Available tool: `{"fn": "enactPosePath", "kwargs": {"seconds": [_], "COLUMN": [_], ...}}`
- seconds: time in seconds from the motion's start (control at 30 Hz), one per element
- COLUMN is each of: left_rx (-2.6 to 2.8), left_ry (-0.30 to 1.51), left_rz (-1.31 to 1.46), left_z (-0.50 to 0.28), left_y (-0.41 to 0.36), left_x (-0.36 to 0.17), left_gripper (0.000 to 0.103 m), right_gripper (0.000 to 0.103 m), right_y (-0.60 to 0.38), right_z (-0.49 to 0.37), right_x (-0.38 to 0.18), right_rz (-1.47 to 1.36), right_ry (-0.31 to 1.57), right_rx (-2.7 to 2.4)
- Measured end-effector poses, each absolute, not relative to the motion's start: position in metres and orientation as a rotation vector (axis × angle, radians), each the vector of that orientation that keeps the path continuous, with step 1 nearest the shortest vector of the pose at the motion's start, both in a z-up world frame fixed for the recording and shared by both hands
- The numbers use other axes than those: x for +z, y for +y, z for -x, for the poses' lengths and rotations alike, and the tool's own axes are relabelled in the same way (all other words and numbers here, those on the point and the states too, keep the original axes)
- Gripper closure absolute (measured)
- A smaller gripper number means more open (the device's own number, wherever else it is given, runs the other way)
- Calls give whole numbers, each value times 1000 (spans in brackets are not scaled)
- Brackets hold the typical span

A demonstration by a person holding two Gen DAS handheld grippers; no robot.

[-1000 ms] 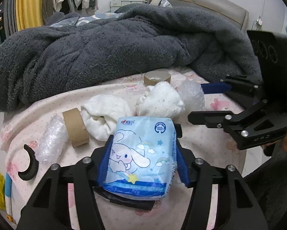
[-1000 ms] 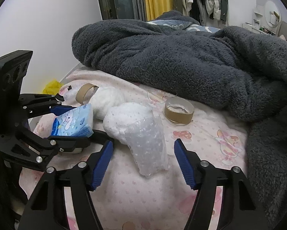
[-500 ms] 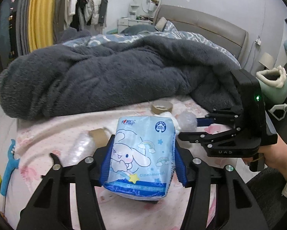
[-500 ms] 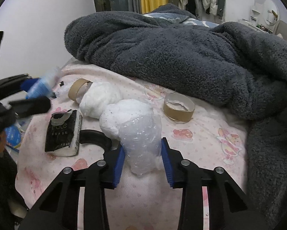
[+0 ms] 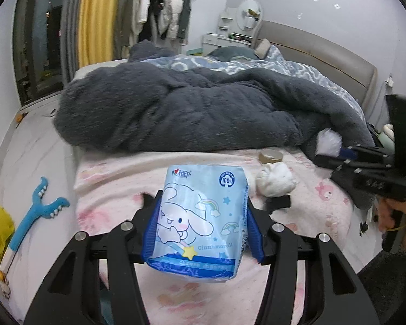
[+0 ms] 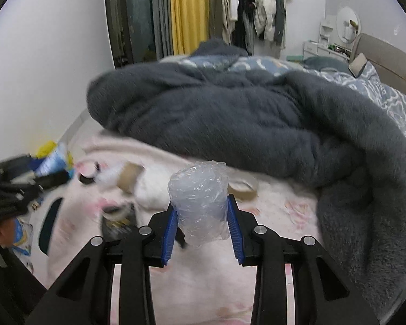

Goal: Collect trash
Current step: 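Lift the tissue pack with the left gripper while the right gripper grasps bubble wrap, then carry the tissue pack over the green bin and open the left gripper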

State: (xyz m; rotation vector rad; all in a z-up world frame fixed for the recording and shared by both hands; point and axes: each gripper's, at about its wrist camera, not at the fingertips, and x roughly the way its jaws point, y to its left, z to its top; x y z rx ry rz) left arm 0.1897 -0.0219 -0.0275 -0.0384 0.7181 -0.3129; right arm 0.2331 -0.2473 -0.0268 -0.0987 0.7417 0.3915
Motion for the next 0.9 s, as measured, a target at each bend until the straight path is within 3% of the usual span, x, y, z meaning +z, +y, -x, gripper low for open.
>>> {"fn": "enactPosePath", "kwargs": {"seconds": [0.9], "left_rx": [22], "left_ry": [852], "left_rz": [109], "left_z": [-149], "left_y": [141], "left_x": [-82], "left_gripper": [46], "right_gripper": [68], "right_y": [-80], "right_z": [-226], "right_x": [-24], "right_rz": [65], "right_ry": [767], "right_rx": [648]}}
